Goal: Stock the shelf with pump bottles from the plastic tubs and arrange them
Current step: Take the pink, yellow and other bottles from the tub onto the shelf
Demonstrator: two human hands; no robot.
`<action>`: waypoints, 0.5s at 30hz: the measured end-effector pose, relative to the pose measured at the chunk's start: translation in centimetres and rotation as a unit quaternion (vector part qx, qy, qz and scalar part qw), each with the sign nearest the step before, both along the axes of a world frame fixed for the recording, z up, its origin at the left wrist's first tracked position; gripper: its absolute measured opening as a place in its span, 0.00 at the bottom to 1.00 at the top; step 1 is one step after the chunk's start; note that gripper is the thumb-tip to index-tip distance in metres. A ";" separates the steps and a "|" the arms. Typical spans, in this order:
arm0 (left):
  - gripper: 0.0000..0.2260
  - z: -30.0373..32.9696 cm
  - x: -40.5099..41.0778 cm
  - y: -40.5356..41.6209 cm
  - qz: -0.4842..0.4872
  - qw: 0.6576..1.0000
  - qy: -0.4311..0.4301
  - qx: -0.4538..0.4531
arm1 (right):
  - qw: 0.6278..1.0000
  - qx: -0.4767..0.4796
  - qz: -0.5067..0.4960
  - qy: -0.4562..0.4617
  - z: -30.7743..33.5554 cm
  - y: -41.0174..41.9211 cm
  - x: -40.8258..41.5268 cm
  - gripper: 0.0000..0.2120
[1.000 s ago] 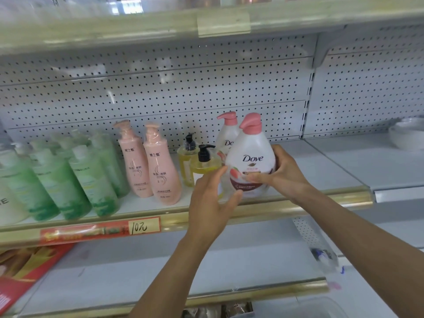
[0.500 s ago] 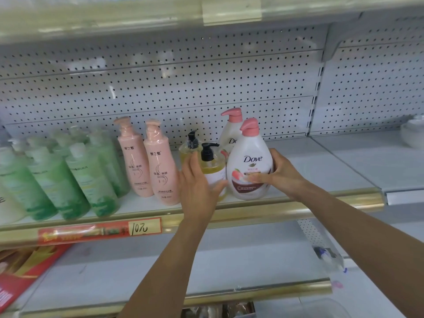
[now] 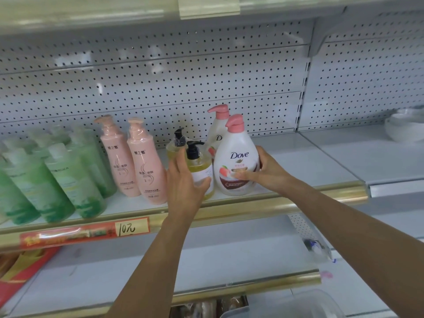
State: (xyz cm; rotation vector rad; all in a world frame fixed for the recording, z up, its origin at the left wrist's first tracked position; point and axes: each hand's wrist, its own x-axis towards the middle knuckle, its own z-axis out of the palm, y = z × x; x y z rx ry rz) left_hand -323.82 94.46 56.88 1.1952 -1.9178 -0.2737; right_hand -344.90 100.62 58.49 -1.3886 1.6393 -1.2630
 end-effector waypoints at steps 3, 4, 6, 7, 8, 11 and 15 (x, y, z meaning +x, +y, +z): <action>0.43 -0.1 0.1 0.7 0.004 1.000 -0.029 -0.004 | 0.997 0.001 -0.042 0.072 -0.1 0.9 0.7 0.38; 0.43 -0.2 0.2 1.2 0.009 0.999 -0.039 -0.010 | 0.991 -0.005 -0.063 0.115 -0.2 1.4 0.8 0.39; 0.42 -0.6 0.4 2.8 0.015 0.997 -0.060 -0.041 | 0.973 -0.014 -0.107 0.206 -0.4 2.8 1.1 0.41; 0.41 -0.8 0.5 3.8 0.017 0.995 -0.074 -0.061 | 0.961 -0.021 -0.121 0.247 -0.5 3.9 1.3 0.39; 0.39 -1.0 0.5 5.0 0.016 0.993 -0.088 -0.078 | 0.949 -0.035 -0.130 0.284 -0.6 5.1 1.5 0.37; 0.33 -1.8 0.6 8.7 -0.005 0.991 -0.103 -0.088 | 0.918 -0.086 -0.143 0.361 -1.4 9.2 2.1 0.30; 0.29 -4.0 0.3 13.9 -0.057 0.995 -0.080 0.005 | 0.901 -0.099 -0.149 0.395 -3.7 14.6 2.2 0.23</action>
